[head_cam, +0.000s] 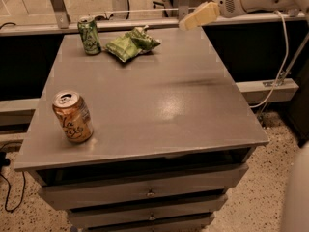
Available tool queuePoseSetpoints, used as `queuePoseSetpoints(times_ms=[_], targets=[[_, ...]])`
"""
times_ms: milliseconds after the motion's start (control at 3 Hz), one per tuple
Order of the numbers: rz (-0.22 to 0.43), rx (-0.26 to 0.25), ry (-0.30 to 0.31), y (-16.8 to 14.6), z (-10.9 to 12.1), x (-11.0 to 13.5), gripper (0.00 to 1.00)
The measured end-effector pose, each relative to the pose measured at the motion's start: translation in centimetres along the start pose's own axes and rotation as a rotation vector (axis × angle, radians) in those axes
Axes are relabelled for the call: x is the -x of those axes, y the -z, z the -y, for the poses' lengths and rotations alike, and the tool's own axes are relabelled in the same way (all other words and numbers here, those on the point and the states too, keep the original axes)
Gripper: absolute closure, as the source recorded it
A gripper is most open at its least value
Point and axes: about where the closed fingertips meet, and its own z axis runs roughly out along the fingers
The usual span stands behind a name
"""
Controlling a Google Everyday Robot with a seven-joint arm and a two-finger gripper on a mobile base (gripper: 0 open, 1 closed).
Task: Move green jalapeno chip bag near green can
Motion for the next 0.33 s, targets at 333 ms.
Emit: queuePoseSetpoints(times_ms=[333], targets=[[0.05,-0.032,-0.058,1.35,0.31,-1.92,0.0]])
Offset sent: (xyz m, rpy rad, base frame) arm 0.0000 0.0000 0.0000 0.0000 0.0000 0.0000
